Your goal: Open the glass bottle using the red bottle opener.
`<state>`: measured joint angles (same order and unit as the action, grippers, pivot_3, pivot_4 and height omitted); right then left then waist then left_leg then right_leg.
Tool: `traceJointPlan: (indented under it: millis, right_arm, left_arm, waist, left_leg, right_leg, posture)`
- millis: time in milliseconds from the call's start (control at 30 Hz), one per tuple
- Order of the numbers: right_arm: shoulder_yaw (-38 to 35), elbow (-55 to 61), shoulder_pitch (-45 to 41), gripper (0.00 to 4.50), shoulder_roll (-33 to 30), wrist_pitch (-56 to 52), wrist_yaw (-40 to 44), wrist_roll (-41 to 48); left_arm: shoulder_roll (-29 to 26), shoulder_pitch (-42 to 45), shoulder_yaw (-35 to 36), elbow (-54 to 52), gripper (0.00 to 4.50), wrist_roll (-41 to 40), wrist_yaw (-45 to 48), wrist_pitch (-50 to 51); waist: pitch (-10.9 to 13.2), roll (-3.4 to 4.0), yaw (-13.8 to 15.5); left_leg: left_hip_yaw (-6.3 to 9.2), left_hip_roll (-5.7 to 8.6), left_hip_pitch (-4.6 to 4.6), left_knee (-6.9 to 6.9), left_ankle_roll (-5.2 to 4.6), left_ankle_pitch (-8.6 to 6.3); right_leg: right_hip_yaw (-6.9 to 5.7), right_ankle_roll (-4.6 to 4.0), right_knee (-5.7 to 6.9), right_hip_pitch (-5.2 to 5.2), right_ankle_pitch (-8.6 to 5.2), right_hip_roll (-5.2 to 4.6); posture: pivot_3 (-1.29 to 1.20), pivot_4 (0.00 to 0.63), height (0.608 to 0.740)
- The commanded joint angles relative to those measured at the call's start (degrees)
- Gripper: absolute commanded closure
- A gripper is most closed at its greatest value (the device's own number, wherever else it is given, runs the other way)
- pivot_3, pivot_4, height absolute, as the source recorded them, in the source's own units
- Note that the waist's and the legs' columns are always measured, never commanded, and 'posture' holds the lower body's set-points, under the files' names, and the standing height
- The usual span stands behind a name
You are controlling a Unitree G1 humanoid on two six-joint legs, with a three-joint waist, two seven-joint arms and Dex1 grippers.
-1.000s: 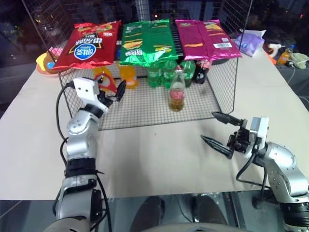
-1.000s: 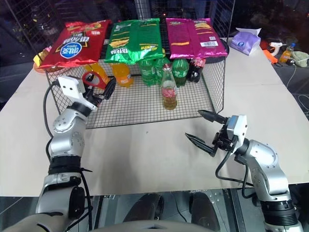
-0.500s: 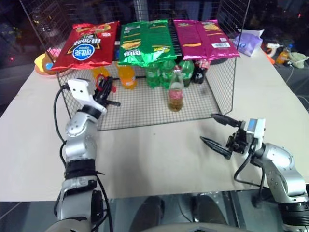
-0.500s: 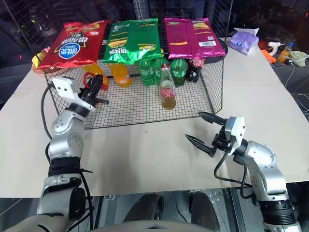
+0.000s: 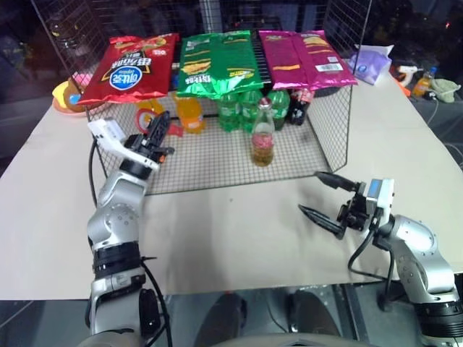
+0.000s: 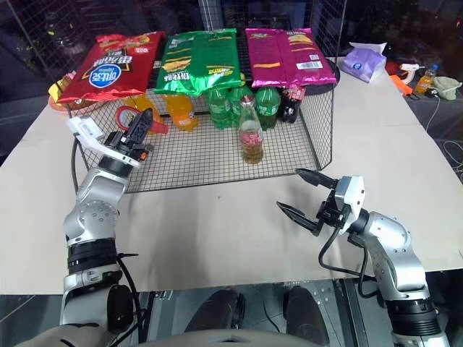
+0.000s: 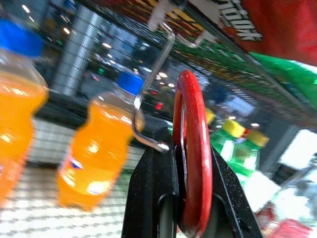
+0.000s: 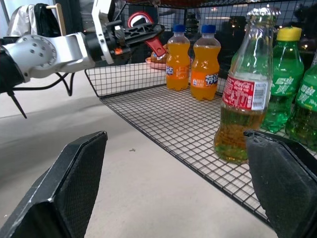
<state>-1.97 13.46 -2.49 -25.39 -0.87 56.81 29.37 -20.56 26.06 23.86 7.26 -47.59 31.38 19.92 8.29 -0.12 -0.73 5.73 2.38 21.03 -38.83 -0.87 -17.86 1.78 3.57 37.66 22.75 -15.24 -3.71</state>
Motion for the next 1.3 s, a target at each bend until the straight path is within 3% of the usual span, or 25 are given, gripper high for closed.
traceJointPlan:
  millis: [33, 200, 567, 800, 1133, 1233, 1300]
  right_arm:
    - [0.1, 0.6, -0.4, 0.0, 0.3, 1.1, -0.7, -0.6]
    - [1.8, 2.9, -1.0, 0.0, -0.8, -7.3, -7.7, -3.8]
    - [7.3, 9.6, -11.1, 0.0, -1.4, -38.8, -15.1, 6.6]
    - [10.1, 9.6, -18.5, 0.0, 2.4, -50.9, -17.9, 11.8]
    - [10.4, 11.9, -21.2, 0.0, 2.6, -61.3, -17.0, 20.0]
    - [10.0, 11.9, -21.5, 0.72, 2.6, -61.9, -17.2, 20.8]
    - [9.7, 11.8, -21.7, 1.63, 2.1, -62.5, -16.8, 21.5]
  left_arm:
    - [-0.8, -0.5, 1.6, -3.4, 4.46, -4.6, 0.6, 4.4]
    - [-1.5, -3.1, -0.7, -7.8, 4.46, -9.5, 4.2, 12.4]
    - [-4.7, -4.0, -14.7, -15.3, 4.46, -13.0, 16.9, 28.0]
    - [-4.3, -1.3, -24.0, -13.7, 4.46, -6.6, 23.8, 27.1]
    - [-1.1, -1.2, -26.1, -12.8, 4.46, -3.3, 26.7, 25.3]
    - [-1.0, -1.7, -26.3, -12.9, 4.5, -2.8, 27.4, 25.1]
    - [-1.0, -1.8, -26.3, -12.7, 4.5, -2.5, 27.4, 25.2]
  waist:
    - [0.0, 0.0, 0.0]
    - [0.0, 0.0, 0.0]
    - [0.0, 0.01, -0.1]
    - [0.0, 0.02, -0.1]
    - [0.0, 0.02, -0.1]
    - [0.0, 0.01, -0.1]
    - [0.0, 0.01, -0.1]
  left_leg:
    - [0.0, 0.0, -0.01, -0.04, 0.0, 0.0]
    - [0.0, 0.0, -0.01, -0.16, 0.01, 0.01]
    - [-0.01, 0.0, 0.0, -0.21, 0.01, 0.01]
    - [-0.02, 0.01, 0.01, -0.21, 0.01, 0.0]
    - [0.01, 0.01, 0.11, -0.19, 0.0, 0.0]
    - [0.01, 0.01, 0.12, -0.19, 0.0, 0.0]
    - [0.01, 0.01, 0.12, -0.19, 0.0, 0.0]
  right_leg:
    - [0.01, 0.0, 0.04, 0.0, 0.0, 0.0]
    - [0.03, 0.0, 0.17, -0.01, 0.0, 0.02]
    - [0.06, -0.02, 0.21, 0.01, -0.01, 0.06]
    - [0.07, -0.02, 0.19, 0.01, -0.01, 0.05]
    - [0.04, -0.02, 0.15, 0.09, -0.01, 0.03]
    - [0.04, -0.01, 0.15, 0.1, -0.01, 0.03]
    - [0.04, -0.01, 0.14, 0.1, -0.01, 0.03]
  posture:
    - [0.0, 0.15, 0.74]
    - [0.0, 0.15, 0.74]
    - [0.0, 0.15, 0.74]
    - [0.0, 0.15, 0.74]
    - [0.0, 0.15, 0.74]
    - [0.0, 0.15, 0.74]
    - [0.0, 0.15, 0.74]
